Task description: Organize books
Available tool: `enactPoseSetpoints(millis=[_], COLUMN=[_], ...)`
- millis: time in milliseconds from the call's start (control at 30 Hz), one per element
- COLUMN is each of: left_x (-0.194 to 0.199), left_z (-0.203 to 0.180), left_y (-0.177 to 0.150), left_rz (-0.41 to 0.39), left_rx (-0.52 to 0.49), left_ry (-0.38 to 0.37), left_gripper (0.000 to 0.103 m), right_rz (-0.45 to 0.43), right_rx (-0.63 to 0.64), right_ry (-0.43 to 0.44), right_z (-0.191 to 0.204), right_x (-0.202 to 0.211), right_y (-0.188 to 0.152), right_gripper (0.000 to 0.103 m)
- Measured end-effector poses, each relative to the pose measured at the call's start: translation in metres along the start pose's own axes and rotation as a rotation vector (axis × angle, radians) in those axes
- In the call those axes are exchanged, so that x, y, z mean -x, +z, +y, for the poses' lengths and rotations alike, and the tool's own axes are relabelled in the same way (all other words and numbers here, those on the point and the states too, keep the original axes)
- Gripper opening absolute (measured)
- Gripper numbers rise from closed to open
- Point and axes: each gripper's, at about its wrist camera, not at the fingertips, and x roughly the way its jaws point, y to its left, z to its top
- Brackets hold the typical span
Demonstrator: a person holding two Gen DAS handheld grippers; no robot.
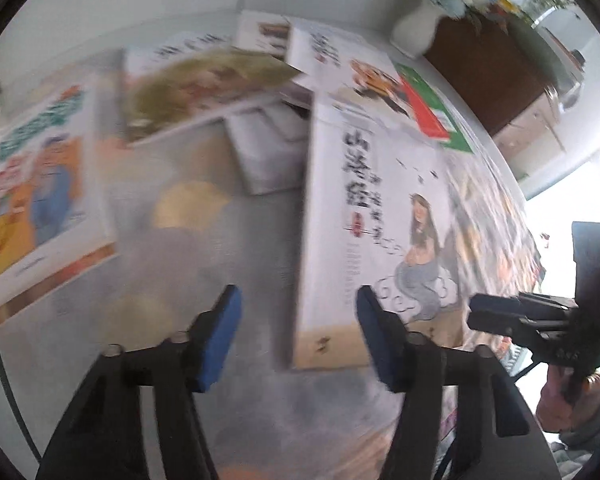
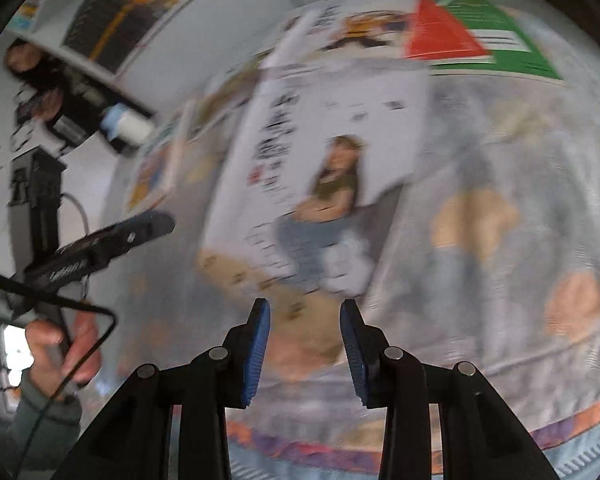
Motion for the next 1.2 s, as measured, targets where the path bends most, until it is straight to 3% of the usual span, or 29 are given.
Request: enactPoseSetpoints(millis=[133,233,433,500,600,633,667,767,833,900,1033,1200], left_x=[-0.019,-0.026,-0.021,-0.008,0.03,0.036,0.039,0.024,0.013,-0.002,-0.018,-0.022], left_z=[-0.005,-0.005,-0.004,0.0,0.008,0.006,0.001,-0.017,-0.012,0.0,0.009,-0.009], left_y=[0.0,-0.008,-0.017,-0.018,-0.018,-0.018,-0.018,-0.02,-0.022,-0.026,-0.029,-0.02], left_rz=[0.055,0.081,0.044,0.001,-0.112,-0.127,-0.131,-0.108,-0.093,-0.058,-0.031,-0.032], left_rx=[-0.019,-0.011,0.001,0.031,0.132,0.141,0.132,0.044,0.045,0.086,0.173,0.207], left_ry=[-0.007,-0.057,-0.105,-0.179,-0.454,-0.479,-0.477,-0.305,-0.233,-0.258,-0.336,-0.439], left_gripper=[0.044,0.044,0.042,0.042,0.042,0.042,0.041,0.028,0.021,0.011,0.011,0.011], right_rz=[-0.018,-0.017,-0.032,-0.033,-0.036,-0.038,-0.041,-0.049,-0.053,-0.057,-0.071,-0.071], right_rx=[-0.081,-0.088,-0.021,-0.017,-0.049,-0.073,-0.093,-0.155,-0.186,-0.2,-0.194,-0.215], right_ry=[-0.038,-0.049,-0.099,-0.108,-0.068,-0.041,-0.02,0.04,0.071,0.092,0.105,0.138], right_z=[-0.022,-0.024,-0.004,-0.004,-0.013,-0.017,-0.022,-0.034,-0.04,-0.045,-0.049,-0.058], right_x=[-0.002,-0.005,-0.018,-0.019,-0.018,-0.018,-0.017,-0.016,-0.016,-0.015,-0.012,-0.005], right_y=[0.001,-0.002,0.0,0.002,0.004,0.005,0.004,0.005,0.004,0.003,0.0,-0.01], right_gripper=[0.037,0.037,0.035,0.035,0.035,0.035,0.035,0.035,0.035,0.035,0.035,0.037])
